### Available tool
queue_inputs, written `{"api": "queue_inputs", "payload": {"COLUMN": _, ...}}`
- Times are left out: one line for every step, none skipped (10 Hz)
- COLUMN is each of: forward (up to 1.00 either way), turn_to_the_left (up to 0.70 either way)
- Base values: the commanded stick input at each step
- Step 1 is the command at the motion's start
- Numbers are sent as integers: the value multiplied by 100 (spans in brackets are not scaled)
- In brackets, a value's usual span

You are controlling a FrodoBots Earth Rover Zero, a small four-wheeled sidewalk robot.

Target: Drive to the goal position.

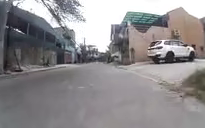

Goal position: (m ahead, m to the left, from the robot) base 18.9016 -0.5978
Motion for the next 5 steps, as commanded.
{"api": "queue_inputs", "payload": {"forward": 100, "turn_to_the_left": 1}}
{"api": "queue_inputs", "payload": {"forward": 100, "turn_to_the_left": 1}}
{"api": "queue_inputs", "payload": {"forward": 100, "turn_to_the_left": -1}}
{"api": "queue_inputs", "payload": {"forward": 100, "turn_to_the_left": -17}}
{"api": "queue_inputs", "payload": {"forward": 100, "turn_to_the_left": -32}}
